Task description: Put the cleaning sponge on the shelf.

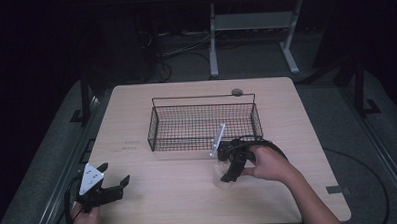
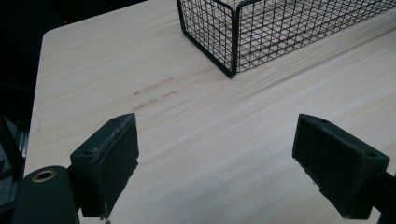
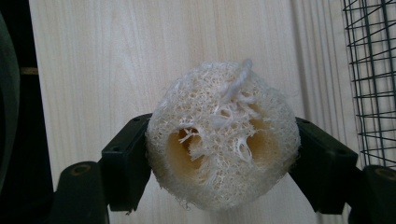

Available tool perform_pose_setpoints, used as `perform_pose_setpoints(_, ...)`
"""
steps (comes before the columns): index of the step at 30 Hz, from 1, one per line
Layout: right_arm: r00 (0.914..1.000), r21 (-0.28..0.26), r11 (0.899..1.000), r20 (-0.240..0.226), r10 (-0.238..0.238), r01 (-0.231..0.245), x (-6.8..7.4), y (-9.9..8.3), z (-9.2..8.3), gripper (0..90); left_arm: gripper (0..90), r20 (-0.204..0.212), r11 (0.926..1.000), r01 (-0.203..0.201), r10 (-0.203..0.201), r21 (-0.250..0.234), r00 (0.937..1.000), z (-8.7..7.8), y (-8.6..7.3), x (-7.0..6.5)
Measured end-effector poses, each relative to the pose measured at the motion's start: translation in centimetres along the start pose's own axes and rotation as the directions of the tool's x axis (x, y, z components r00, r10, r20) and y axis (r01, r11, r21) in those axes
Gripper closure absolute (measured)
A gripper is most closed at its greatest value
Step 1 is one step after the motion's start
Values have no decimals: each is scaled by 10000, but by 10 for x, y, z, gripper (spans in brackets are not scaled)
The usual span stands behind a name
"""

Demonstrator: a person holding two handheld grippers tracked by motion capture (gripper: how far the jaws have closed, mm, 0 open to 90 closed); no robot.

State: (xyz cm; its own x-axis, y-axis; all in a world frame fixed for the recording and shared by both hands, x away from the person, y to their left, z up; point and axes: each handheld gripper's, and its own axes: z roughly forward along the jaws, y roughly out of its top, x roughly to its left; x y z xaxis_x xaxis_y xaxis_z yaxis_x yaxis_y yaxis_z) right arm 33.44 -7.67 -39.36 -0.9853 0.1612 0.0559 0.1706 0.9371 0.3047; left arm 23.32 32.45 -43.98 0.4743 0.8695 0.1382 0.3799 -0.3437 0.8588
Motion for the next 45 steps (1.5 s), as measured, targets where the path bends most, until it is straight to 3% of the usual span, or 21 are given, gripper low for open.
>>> perform_pose_setpoints(6, 10000, -170, 9999, -95, 11, -13, 1, -2, -6, 272, 137, -19, 10000, -48, 48, 2, 10000, 0, 0, -1)
perform_pose_setpoints(21, 9995, -265, 9994, 230, -212, 218, -5, 8, -41, 273, 137, -6, 10000, -35, 35, 21, 10000, 0, 0, 0)
perform_pose_setpoints(45, 9998, -367, 9993, 180, -55, 62, -30, 19, -73, 273, 137, -30, 10000, -7, 7, 5, 10000, 0, 0, 0)
